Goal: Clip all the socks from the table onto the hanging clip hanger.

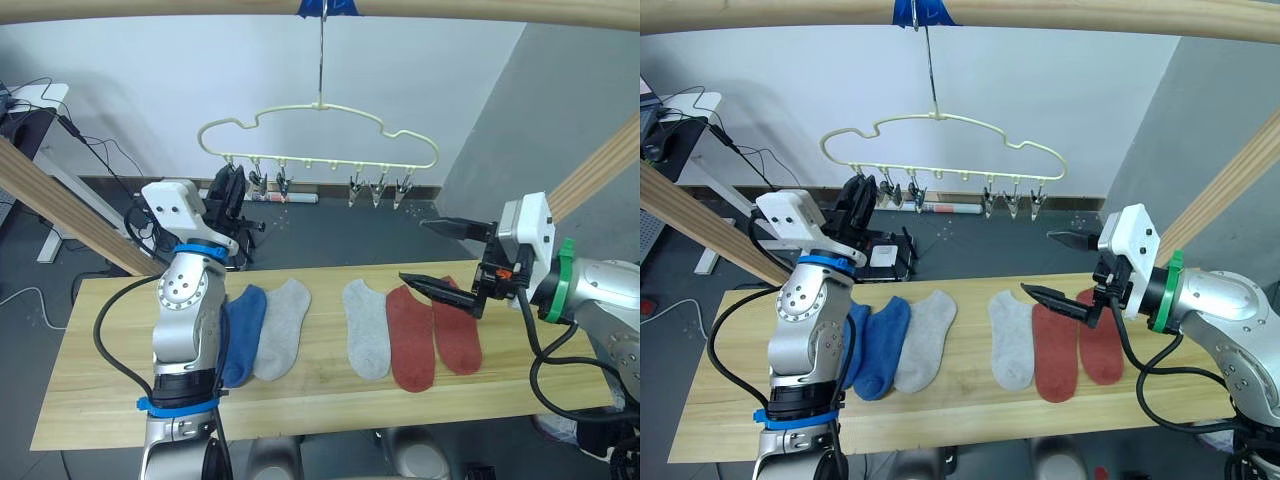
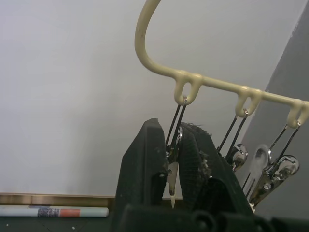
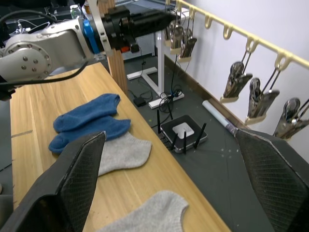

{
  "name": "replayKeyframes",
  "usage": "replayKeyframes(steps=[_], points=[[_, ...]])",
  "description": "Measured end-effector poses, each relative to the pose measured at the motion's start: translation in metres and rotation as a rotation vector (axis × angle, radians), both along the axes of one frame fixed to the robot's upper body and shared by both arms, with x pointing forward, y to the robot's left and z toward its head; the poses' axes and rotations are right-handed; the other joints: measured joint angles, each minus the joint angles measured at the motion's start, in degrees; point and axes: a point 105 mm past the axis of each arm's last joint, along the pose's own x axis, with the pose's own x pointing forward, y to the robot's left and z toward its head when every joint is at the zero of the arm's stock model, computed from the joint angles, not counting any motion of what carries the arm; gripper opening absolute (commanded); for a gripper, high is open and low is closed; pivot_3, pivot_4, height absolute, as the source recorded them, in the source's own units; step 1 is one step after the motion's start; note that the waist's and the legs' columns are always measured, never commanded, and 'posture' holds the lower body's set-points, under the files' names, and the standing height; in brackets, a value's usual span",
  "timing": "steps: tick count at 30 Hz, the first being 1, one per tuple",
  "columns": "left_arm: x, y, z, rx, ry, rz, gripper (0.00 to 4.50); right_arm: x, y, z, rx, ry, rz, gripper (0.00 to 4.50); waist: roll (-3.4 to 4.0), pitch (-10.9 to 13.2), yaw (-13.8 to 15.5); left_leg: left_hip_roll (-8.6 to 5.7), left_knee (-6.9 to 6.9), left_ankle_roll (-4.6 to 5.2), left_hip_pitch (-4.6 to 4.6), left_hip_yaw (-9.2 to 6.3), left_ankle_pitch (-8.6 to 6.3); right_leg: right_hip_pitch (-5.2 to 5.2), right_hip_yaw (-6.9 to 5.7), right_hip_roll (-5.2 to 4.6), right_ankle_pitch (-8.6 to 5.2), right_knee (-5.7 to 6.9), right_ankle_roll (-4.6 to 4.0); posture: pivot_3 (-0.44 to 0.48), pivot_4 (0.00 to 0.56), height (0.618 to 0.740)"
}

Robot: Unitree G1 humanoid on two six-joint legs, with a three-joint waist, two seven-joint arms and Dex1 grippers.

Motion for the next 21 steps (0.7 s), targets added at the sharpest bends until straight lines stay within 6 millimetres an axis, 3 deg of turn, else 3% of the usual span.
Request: replayKeyframes(steps=[9,15,18,21], points=[[-0.003,0.002,0.0,0.018,0.001,0.012,0.08,0.003,-0.006,-0.015,-0.042,0.019,-0.059,4.5,0.01,0.0,0.0,0.0,0.0,0.0,0.0,0.0,0.0,-0.01,0.0,0.0,-0.01,-0.01,0.01,-0.226,0.334,0.74],[-0.006,0.002,-0.001,0.036,0.015,0.007,0.08,0.029,-0.041,-0.072,-0.098,0.108,-0.439,4.5,0.0,0.3,0.2,0.21,-0.04,-0.03,-0.03,0.07,0.01,-0.06,0.07,-0.02,-0.01,-0.04,0.02,-0.206,0.347,0.74],[-0.008,0.0,-0.001,0.049,0.024,-0.003,0.08,0.038,-0.05,-0.087,-0.098,0.104,-0.583,4.5,-0.02,0.5,0.2,0.19,-0.05,-0.04,0.0,0.1,0.01,-0.07,0.07,0.03,-0.04,-0.04,0.06,-0.194,0.359,0.74],[-0.011,-0.004,-0.003,0.068,0.034,-0.024,0.08,0.044,-0.058,-0.115,-0.08,0.14,-0.724,4.5,-0.06,0.8,0.2,0.27,-0.08,-0.06,0.01,0.05,0.01,-0.09,0.03,0.13,-0.06,-0.02,0.09,-0.182,0.365,0.74]])
